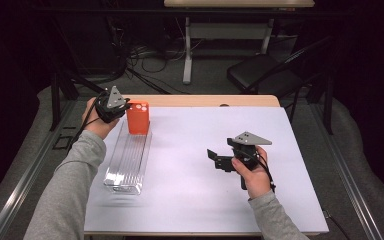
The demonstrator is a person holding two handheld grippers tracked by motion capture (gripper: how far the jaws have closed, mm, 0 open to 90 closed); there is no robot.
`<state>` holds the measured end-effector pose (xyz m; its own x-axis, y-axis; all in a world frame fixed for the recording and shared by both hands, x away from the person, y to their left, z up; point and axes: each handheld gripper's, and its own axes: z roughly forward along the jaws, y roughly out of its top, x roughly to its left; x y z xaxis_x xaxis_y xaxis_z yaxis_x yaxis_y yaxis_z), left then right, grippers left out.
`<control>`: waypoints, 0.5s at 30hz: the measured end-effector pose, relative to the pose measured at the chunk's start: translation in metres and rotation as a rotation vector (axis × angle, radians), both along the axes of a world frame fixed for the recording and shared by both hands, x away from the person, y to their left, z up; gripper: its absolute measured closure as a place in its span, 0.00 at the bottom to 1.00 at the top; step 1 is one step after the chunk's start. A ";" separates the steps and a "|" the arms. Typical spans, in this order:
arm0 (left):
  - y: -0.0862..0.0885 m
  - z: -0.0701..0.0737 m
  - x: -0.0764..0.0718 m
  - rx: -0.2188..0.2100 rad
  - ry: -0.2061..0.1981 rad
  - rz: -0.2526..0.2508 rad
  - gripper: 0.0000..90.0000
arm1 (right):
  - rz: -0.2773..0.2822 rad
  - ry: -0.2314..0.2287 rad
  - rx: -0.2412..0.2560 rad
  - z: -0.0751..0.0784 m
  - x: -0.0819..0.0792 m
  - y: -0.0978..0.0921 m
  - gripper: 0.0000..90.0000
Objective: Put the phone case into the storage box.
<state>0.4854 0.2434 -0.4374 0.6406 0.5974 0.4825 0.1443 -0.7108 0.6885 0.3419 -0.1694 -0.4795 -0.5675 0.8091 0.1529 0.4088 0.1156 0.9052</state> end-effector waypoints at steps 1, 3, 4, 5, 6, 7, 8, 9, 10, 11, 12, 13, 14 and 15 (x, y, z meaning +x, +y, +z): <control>0.000 -0.001 0.000 0.000 -0.001 0.000 0.89 | 0.000 0.000 0.000 0.000 0.000 0.000 0.16; 0.001 -0.004 0.001 0.006 -0.001 -0.001 0.89 | 0.001 0.002 -0.001 0.000 0.000 0.000 0.16; 0.001 -0.005 0.001 0.008 0.000 -0.003 0.89 | 0.001 0.002 -0.001 0.000 0.000 0.000 0.16; 0.001 -0.007 0.001 0.015 -0.005 -0.007 0.89 | 0.002 0.001 -0.002 0.000 0.000 0.000 0.16; 0.002 -0.008 0.001 0.019 -0.004 -0.010 0.89 | 0.003 0.001 -0.003 0.000 0.000 0.000 0.16; 0.002 -0.010 0.001 0.018 -0.010 -0.011 0.89 | 0.003 0.001 -0.002 0.000 0.000 0.000 0.16; 0.002 -0.011 0.001 0.015 -0.017 -0.013 0.89 | 0.004 0.000 -0.003 0.000 0.000 0.000 0.16; 0.003 -0.011 0.001 0.010 -0.018 -0.012 0.89 | 0.004 0.001 -0.003 0.000 0.000 0.000 0.16; 0.003 -0.012 0.002 0.011 -0.023 -0.013 0.89 | 0.004 -0.001 -0.002 0.000 0.000 0.001 0.16; 0.004 -0.012 0.002 0.011 -0.026 -0.015 0.89 | 0.004 -0.001 -0.003 -0.001 0.000 0.001 0.16; 0.004 -0.012 0.003 0.011 -0.026 -0.014 0.89 | 0.004 -0.001 -0.003 -0.001 0.000 0.001 0.16; 0.005 -0.012 0.003 0.012 -0.026 -0.012 0.89 | 0.003 -0.001 -0.003 -0.001 0.000 0.001 0.16; 0.005 -0.013 0.003 0.013 -0.025 -0.011 0.89 | 0.002 0.001 -0.001 -0.001 0.000 0.000 0.16; 0.005 -0.013 0.003 0.010 -0.023 -0.007 0.89 | 0.002 0.001 -0.001 -0.001 0.000 0.000 0.16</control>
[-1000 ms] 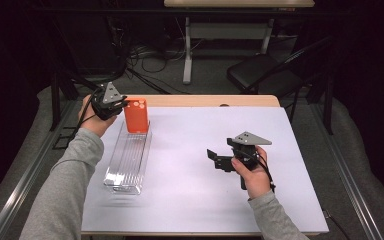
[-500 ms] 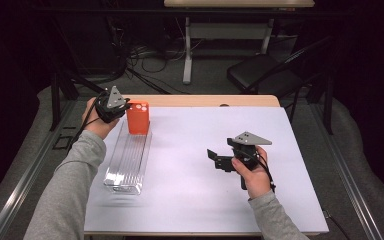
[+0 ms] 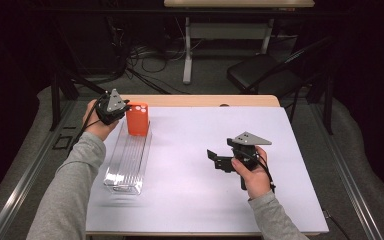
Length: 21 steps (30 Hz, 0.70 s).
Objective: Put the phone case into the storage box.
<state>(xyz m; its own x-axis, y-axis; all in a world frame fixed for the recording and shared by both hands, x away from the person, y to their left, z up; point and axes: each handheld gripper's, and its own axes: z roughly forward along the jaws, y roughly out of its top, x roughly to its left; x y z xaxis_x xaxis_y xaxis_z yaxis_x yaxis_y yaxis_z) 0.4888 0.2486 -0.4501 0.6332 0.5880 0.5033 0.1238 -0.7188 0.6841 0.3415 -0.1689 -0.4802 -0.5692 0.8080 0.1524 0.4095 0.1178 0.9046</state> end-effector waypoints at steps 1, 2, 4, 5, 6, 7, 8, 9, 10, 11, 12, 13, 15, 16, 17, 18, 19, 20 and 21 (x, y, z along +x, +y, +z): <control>0.000 0.000 0.000 -0.001 0.001 0.002 0.89 | -0.001 -0.001 0.000 0.000 0.000 0.000 0.16; 0.001 0.000 0.000 -0.002 0.003 0.005 0.88 | -0.001 -0.001 -0.002 0.000 0.000 0.000 0.16; 0.001 0.000 0.001 -0.003 0.004 0.013 0.88 | 0.000 0.000 -0.002 0.000 0.000 0.000 0.16; 0.002 -0.001 0.001 -0.001 0.006 0.017 0.88 | 0.000 0.001 -0.002 -0.001 0.000 0.000 0.16; 0.003 -0.001 0.002 0.002 0.007 0.023 0.88 | -0.001 0.003 -0.001 -0.001 0.000 0.000 0.16; 0.004 -0.002 0.002 0.002 0.009 0.028 0.87 | 0.000 0.009 -0.003 -0.001 0.000 0.000 0.16; 0.005 -0.002 0.003 0.003 0.012 0.034 0.87 | 0.001 0.009 -0.004 -0.001 0.000 0.000 0.16; 0.006 -0.002 0.003 0.005 0.015 0.038 0.87 | 0.002 0.009 -0.004 -0.001 0.000 0.000 0.16; 0.007 -0.002 0.003 0.005 0.017 0.042 0.87 | 0.002 0.009 -0.004 -0.001 0.000 0.000 0.16; 0.008 -0.002 0.004 0.010 0.018 0.046 0.86 | -0.002 0.007 0.000 -0.001 0.000 0.000 0.16; 0.008 -0.003 0.004 0.007 0.022 0.050 0.86 | -0.002 0.006 -0.001 -0.001 0.000 0.000 0.16; 0.009 -0.003 0.005 0.004 0.024 0.055 0.86 | -0.003 0.007 0.000 -0.001 0.000 0.000 0.16; 0.010 -0.004 0.005 0.004 0.028 0.065 0.85 | -0.004 0.005 0.001 -0.001 0.000 -0.001 0.16; 0.010 -0.004 0.005 0.000 0.029 0.066 0.85 | -0.004 0.005 0.000 -0.002 0.000 -0.001 0.16; 0.009 -0.004 0.005 -0.001 0.028 0.067 0.84 | -0.002 0.010 -0.003 -0.001 0.000 -0.001 0.16; 0.009 -0.004 0.005 -0.001 0.028 0.069 0.84 | -0.001 0.010 -0.003 -0.002 0.000 -0.001 0.16; 0.009 -0.004 0.005 0.000 0.028 0.069 0.84 | -0.001 0.011 -0.002 -0.002 0.000 -0.002 0.16; 0.009 -0.004 0.006 -0.002 0.031 0.071 0.84 | -0.003 0.013 -0.001 -0.002 0.000 -0.002 0.16; 0.009 -0.004 0.006 -0.004 0.032 0.072 0.84 | -0.005 0.013 0.004 -0.002 0.000 -0.002 0.16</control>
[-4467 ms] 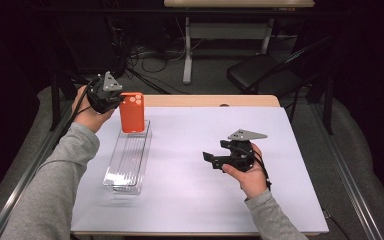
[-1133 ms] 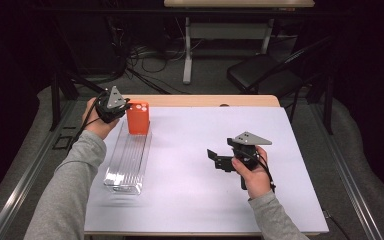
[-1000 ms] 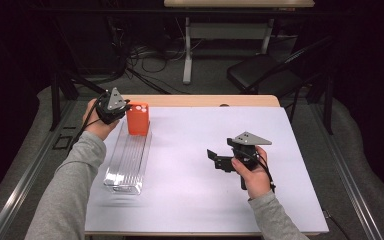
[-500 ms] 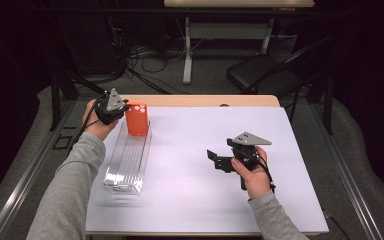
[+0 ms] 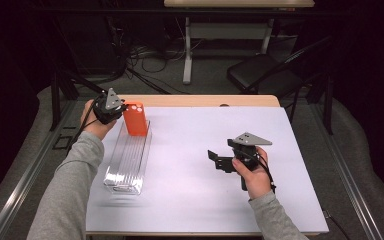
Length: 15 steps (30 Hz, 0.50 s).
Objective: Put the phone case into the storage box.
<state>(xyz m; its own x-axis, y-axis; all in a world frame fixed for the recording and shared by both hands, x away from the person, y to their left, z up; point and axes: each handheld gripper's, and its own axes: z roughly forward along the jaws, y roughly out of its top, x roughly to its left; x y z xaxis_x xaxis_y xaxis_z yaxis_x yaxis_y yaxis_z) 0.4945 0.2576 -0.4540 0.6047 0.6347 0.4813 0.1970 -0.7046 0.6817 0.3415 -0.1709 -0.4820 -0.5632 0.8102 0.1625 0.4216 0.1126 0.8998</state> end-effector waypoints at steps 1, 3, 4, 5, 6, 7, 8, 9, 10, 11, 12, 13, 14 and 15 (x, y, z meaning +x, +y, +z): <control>0.000 0.000 0.000 0.000 0.000 0.002 0.84 | 0.000 -0.001 0.002 0.000 0.000 0.000 0.16; 0.000 0.000 0.000 0.001 0.001 0.004 0.84 | 0.001 -0.001 0.006 0.000 0.000 0.000 0.16; 0.000 0.000 0.000 0.001 0.001 0.005 0.84 | 0.000 0.000 0.004 0.000 0.000 0.000 0.16; -0.001 0.000 0.000 0.002 0.002 0.006 0.84 | 0.000 0.001 0.005 0.000 0.000 0.000 0.16; -0.001 0.000 0.000 0.001 0.003 0.009 0.83 | 0.001 -0.001 0.004 0.000 0.000 0.000 0.16; -0.001 0.000 0.000 -0.003 0.003 0.011 0.83 | 0.000 0.002 0.004 0.000 -0.001 0.000 0.16; -0.001 0.000 0.000 -0.002 0.004 0.012 0.83 | 0.000 0.001 0.003 0.000 -0.001 0.000 0.16; -0.001 0.000 0.000 -0.002 0.004 0.015 0.83 | 0.002 -0.001 0.000 0.000 0.000 0.000 0.16; -0.001 0.000 0.000 -0.006 0.006 0.018 0.83 | 0.003 -0.003 -0.003 0.000 0.000 0.000 0.16; -0.001 0.000 0.000 -0.007 0.006 0.019 0.82 | 0.001 0.000 -0.001 0.000 0.000 0.000 0.16; -0.001 0.000 0.000 -0.012 0.006 0.023 0.82 | 0.000 0.002 0.002 0.000 -0.001 0.000 0.16; -0.001 0.000 0.000 -0.017 0.009 0.026 0.81 | 0.000 0.001 0.002 0.000 0.000 0.000 0.16; -0.001 0.000 0.000 -0.016 0.011 0.029 0.80 | 0.001 -0.001 0.001 0.000 0.000 0.000 0.16; -0.001 0.000 0.000 -0.018 0.011 0.032 0.79 | 0.000 -0.001 0.001 0.000 0.000 0.000 0.16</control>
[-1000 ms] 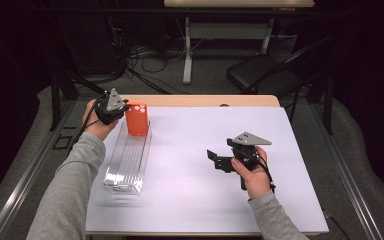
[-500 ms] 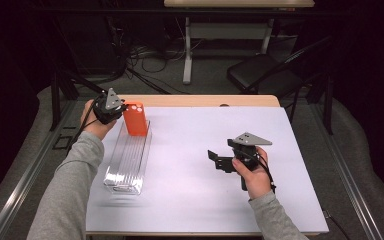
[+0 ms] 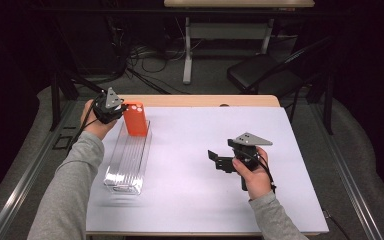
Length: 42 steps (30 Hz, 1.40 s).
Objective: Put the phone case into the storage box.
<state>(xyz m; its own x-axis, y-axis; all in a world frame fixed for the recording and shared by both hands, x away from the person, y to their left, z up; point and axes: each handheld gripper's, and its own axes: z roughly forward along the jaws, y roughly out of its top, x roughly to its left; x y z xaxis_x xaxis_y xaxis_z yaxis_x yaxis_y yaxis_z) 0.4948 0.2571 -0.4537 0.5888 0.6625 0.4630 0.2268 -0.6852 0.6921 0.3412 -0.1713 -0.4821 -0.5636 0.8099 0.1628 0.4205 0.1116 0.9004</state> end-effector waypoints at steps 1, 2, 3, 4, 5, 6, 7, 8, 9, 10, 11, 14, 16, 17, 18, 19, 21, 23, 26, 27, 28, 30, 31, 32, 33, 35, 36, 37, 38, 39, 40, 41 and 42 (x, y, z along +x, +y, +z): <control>0.000 0.000 0.000 -0.003 0.001 0.002 0.78 | 0.000 0.000 0.001 0.000 0.000 0.000 0.16; 0.000 0.000 0.000 -0.007 0.000 0.005 0.77 | 0.001 0.000 0.001 0.000 0.000 0.000 0.16; 0.000 0.000 0.000 -0.011 0.004 0.010 0.75 | 0.001 0.000 -0.001 0.000 0.000 0.000 0.16; 0.001 0.000 0.000 -0.009 0.005 0.015 0.74 | 0.002 0.000 -0.002 0.000 0.000 0.000 0.16; 0.001 0.000 0.000 -0.017 0.009 0.021 0.73 | 0.002 0.000 -0.003 0.000 0.000 0.000 0.16; 0.001 0.000 0.000 -0.024 0.014 0.025 0.71 | 0.002 0.000 -0.004 0.000 0.000 0.000 0.16; 0.001 0.001 0.000 -0.029 0.018 0.031 0.69 | 0.003 0.000 -0.006 0.000 0.000 0.000 0.16; 0.002 0.001 -0.001 -0.033 0.023 0.036 0.68 | 0.004 -0.002 -0.006 0.000 0.000 0.000 0.16; 0.002 0.001 -0.001 -0.039 0.029 0.041 0.66 | 0.005 -0.002 -0.007 0.000 0.000 0.000 0.16; 0.002 0.001 -0.001 -0.045 0.036 0.049 0.64 | 0.005 -0.002 -0.008 0.000 0.000 0.001 0.16; 0.003 0.002 -0.002 -0.044 0.038 0.060 0.62 | 0.005 -0.002 -0.009 0.000 0.000 0.001 0.16; 0.004 0.003 -0.003 -0.046 0.062 0.090 0.56 | 0.004 0.000 -0.007 0.000 -0.001 0.001 0.16; 0.005 0.006 -0.006 -0.046 0.052 0.090 0.55 | 0.004 -0.002 -0.011 0.000 -0.001 0.001 0.16; 0.005 0.007 -0.008 -0.056 0.053 0.091 0.55 | 0.004 -0.001 -0.015 0.000 -0.001 0.001 0.16; 0.006 0.009 -0.009 -0.072 0.056 0.093 0.55 | 0.005 -0.003 -0.018 0.000 -0.001 0.001 0.16; 0.007 0.011 -0.010 -0.090 0.055 0.099 0.55 | 0.004 -0.002 -0.019 -0.001 -0.001 0.002 0.16; 0.008 0.015 -0.013 -0.124 0.062 0.114 0.55 | 0.003 -0.004 -0.017 0.000 -0.001 0.003 0.16; 0.008 0.018 -0.017 -0.147 0.074 0.124 0.55 | 0.006 -0.011 -0.031 0.002 -0.002 0.004 0.16; 0.007 0.023 -0.021 -0.167 0.101 0.135 0.49 | 0.009 -0.018 -0.038 0.005 -0.004 0.005 0.16; 0.007 0.024 -0.022 -0.175 0.119 0.137 0.46 | 0.009 -0.024 -0.039 0.006 -0.004 0.005 0.16; 0.007 0.025 -0.023 -0.183 0.132 0.143 0.44 | 0.008 -0.028 -0.042 0.006 -0.005 0.005 0.16; 0.008 0.026 -0.025 -0.203 0.156 0.153 0.37 | 0.008 -0.025 -0.048 0.006 -0.007 0.005 0.16; 0.008 0.028 -0.027 -0.215 0.164 0.152 0.35 | 0.011 -0.025 -0.054 0.006 -0.007 0.005 0.16; 0.008 0.029 -0.029 -0.229 0.172 0.149 0.35 | 0.014 -0.025 -0.058 0.006 -0.008 0.004 0.16; 0.008 0.030 -0.031 -0.237 0.174 0.144 0.33 | 0.013 -0.024 -0.061 0.006 -0.008 0.003 0.16; 0.010 0.030 -0.036 -0.293 0.185 0.123 0.33 | 0.009 -0.024 -0.067 0.006 -0.009 0.001 0.16; 0.011 0.031 -0.039 -0.305 0.186 0.120 0.32 | 0.010 -0.023 -0.069 0.006 -0.010 -0.001 0.16; 0.012 0.031 -0.041 -0.314 0.184 0.118 0.31 | 0.010 -0.023 -0.072 0.006 -0.010 -0.002 0.16; 0.012 0.031 -0.043 -0.325 0.189 0.111 0.30 | 0.009 -0.022 -0.074 0.006 -0.011 -0.003 0.16; 0.014 0.032 -0.046 -0.339 0.195 0.104 0.30 | 0.007 -0.018 -0.076 0.006 -0.012 -0.004 0.16; 0.014 0.033 -0.049 -0.350 0.198 0.104 0.29 | 0.002 -0.018 -0.078 0.005 -0.013 -0.006 0.16; 0.015 0.033 -0.052 -0.368 0.205 0.101 0.28 | 0.003 -0.021 -0.078 0.005 -0.013 -0.007 0.16; 0.015 0.034 -0.054 -0.385 0.210 0.094 0.28 | 0.000 -0.018 -0.078 0.005 -0.014 -0.009 0.16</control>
